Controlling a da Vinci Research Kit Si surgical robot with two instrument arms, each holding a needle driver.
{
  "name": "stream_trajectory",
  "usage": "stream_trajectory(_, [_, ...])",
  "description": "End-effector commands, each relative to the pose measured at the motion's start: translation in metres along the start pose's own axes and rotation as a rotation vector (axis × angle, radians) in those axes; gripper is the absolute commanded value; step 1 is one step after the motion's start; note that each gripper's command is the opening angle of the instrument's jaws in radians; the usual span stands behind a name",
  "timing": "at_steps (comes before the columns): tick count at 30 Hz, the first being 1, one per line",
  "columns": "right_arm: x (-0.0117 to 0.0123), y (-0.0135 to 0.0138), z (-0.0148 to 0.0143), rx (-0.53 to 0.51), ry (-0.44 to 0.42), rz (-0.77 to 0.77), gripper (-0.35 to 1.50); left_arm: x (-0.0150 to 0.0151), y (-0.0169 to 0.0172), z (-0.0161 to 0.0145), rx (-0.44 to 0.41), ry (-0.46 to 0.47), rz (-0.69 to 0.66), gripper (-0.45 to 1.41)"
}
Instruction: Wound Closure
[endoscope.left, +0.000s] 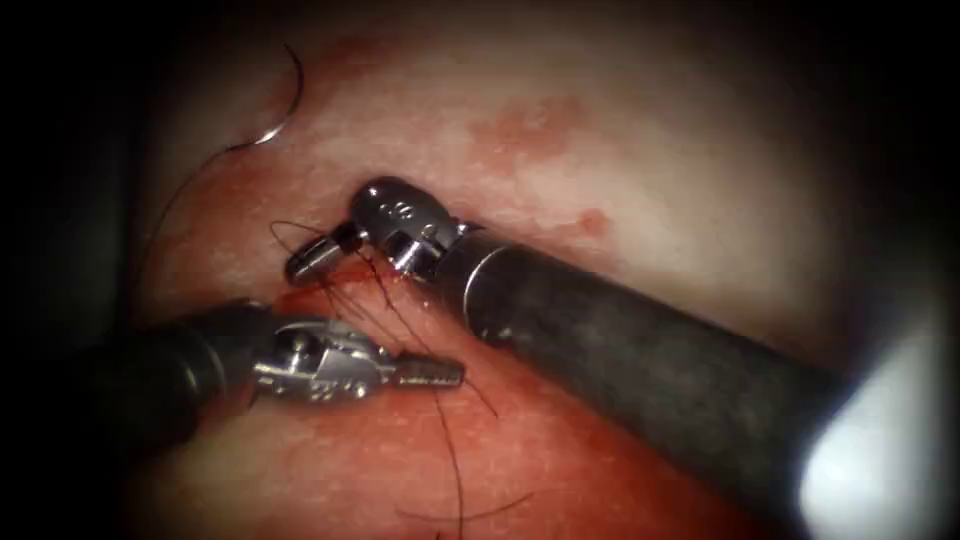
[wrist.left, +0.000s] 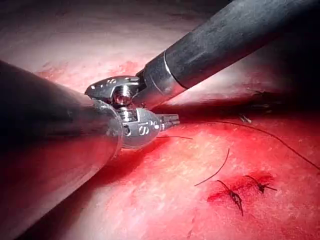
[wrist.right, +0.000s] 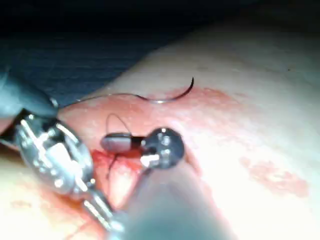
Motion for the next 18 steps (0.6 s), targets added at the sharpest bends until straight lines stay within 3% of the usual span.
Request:
stream_trajectory(1, [0.0008, 0.0005, 0.0012, 0.008, 0.004, -0.001, -0.35, -0.0003, 0.0, 0.0012, 0.001, 0.005, 0.001, -0.45])
stream_trajectory(2, [0.0009, 0.0004, 0.0014, 0.008, 0.004, -0.001, -0.35, -0.0003, 0.0, 0.0014, 0.001, 0.007, 0.001, -0.45])
stream_trajectory(8, [0.0018, -0.0005, 0.0026, 0.013, 0.009, 0.0, 0.68, -0.0015, 0.0006, 0.0025, -0.002, 0.009, 0.017, -0.45])
stream_trajectory(10, [0.0024, -0.0006, 0.0027, 0.012, 0.012, 0.004, 0.79, -0.0021, 0.001, 0.0028, -0.004, 0.008, 0.023, -0.45])
stream_trajectory(18, [0.0039, -0.0005, 0.0013, 0.012, 0.079, 0.011, 0.71, -0.0035, 0.0019, 0.0029, -0.014, 0.012, 0.036, -0.45])
